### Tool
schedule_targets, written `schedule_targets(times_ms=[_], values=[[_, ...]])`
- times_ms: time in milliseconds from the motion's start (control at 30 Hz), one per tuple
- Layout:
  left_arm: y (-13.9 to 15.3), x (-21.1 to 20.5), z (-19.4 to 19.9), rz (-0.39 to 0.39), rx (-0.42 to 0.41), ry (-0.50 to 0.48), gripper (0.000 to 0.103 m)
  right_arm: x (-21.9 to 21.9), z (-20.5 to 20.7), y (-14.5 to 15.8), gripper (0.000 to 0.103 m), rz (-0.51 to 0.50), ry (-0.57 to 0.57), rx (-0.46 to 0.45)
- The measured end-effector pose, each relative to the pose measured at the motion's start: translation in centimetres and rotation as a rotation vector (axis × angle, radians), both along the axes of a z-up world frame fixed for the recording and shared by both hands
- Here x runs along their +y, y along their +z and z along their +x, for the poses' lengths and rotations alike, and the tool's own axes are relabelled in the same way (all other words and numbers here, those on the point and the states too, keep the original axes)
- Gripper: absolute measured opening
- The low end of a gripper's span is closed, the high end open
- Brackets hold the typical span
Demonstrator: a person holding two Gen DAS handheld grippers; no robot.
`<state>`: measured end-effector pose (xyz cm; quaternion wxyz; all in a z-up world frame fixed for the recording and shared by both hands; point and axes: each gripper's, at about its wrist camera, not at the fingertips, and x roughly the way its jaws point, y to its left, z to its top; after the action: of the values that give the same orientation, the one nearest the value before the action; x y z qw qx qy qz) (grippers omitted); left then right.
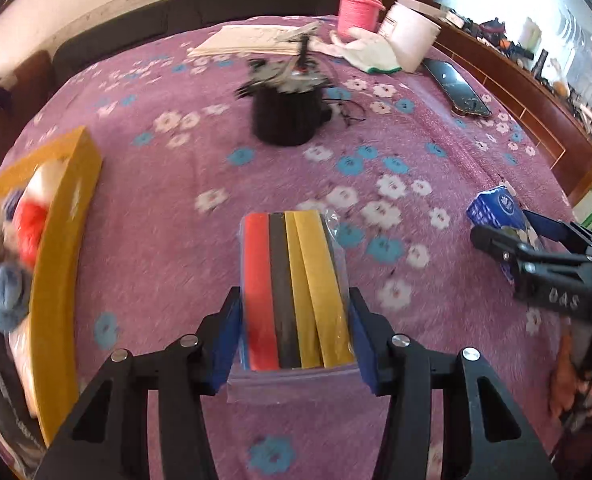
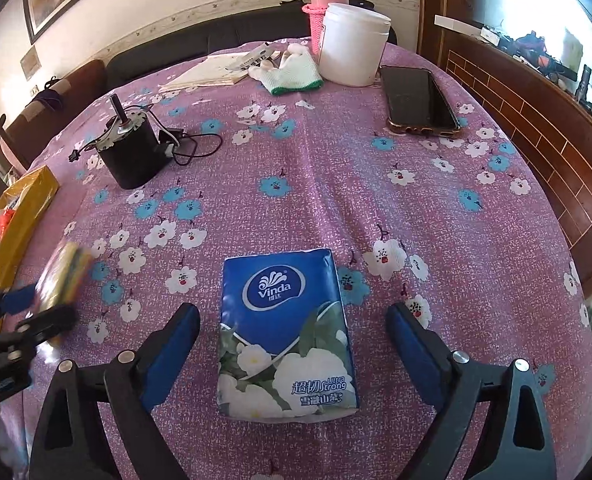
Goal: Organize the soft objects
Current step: 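Grasp the coloured-strip pack with the left gripper while the right grasps the blue Vinda pack, then carry both packs over the yellow tray and release the Vinda pack from the right gripper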
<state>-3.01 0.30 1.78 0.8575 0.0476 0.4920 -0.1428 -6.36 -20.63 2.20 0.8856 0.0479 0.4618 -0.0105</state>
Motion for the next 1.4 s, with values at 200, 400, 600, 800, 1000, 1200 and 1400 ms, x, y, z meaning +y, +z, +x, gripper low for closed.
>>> schedule_targets(times_ms=[200,400,600,800,1000,1200,1400], values=[[-0.4,-0.4,1.3,-0.039,0.015,0.004,0.089,0.0,0.1,-0.1,0.097,0.004,0.002,0.002],[-1.5,-2.6,1.7,0.041,-0.058,0.001,0.103,0.0,0.1,-0.1,0.098,0.002,0.0,0.002],[-0.7,-0.4,-0.1,0.017,-0.088,0.022,0.055,0.7,0.3,-0.4,0.098,-0.052,0.001,0.022],[0.6,2.8,-2.3,-0.091,-0.068,0.028,0.046,0.8,0.4,-0.4,0.099,-0.059,-0.005,0.026],[1.9,6.0,-4.6,-0.156,-0.093,0.068,0.046,0.9,-0.6,0.3,0.057,-0.071,-0.026,-0.006],[3.1,8.2,-5.9,-0.187,-0.118,0.107,0.046,1.3,-2.0,0.7,0.056,-0.057,-0.016,0.008],[4.3,10.1,-7.3,-0.207,-0.15,0.139,0.046,1.7,-3.7,2.0,0.056,0.026,-0.003,0.002]])
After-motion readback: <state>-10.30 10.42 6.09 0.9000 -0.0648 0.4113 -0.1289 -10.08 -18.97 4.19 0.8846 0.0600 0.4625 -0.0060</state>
